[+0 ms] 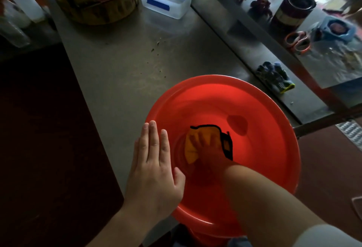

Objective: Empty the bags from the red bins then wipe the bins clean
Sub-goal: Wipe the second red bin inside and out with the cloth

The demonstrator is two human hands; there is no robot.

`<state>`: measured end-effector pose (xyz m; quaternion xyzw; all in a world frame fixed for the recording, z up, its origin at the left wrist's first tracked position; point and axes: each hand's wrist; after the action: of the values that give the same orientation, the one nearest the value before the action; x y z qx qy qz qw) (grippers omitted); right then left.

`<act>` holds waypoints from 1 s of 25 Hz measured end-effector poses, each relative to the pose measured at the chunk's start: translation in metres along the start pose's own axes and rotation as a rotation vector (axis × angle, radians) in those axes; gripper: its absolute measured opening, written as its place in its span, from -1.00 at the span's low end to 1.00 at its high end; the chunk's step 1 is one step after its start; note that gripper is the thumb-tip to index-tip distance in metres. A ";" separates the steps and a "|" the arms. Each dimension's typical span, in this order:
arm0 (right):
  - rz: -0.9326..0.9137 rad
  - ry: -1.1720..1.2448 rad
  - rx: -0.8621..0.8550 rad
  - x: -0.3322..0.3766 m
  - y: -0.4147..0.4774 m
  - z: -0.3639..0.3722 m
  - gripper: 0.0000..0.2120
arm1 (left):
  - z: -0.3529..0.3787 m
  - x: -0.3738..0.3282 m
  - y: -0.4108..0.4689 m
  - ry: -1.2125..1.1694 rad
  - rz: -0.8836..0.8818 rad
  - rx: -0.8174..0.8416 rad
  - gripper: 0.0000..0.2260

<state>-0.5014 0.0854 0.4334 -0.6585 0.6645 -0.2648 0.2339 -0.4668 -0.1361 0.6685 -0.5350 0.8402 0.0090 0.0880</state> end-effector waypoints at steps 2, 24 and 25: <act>-0.090 -0.084 0.011 0.031 0.004 0.009 -0.07 | 0.002 0.000 0.000 0.004 0.002 -0.001 -0.19; -0.374 -0.480 0.013 0.042 -0.042 -0.028 -0.25 | 0.000 0.000 0.000 0.001 0.005 -0.002 -0.25; -0.432 -0.516 0.025 0.029 -0.044 -0.033 -0.24 | 0.000 0.001 -0.001 0.006 0.006 0.004 -0.25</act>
<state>-0.4914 0.0578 0.4883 -0.8267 0.4250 -0.1407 0.3408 -0.4666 -0.1375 0.6682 -0.5321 0.8422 0.0058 0.0866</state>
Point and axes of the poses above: each hand's wrist, its own y-axis towards the middle knuckle, its own z-axis out of the palm, x = y × z, and after that the axes turned 4 degrees about z, right-handed
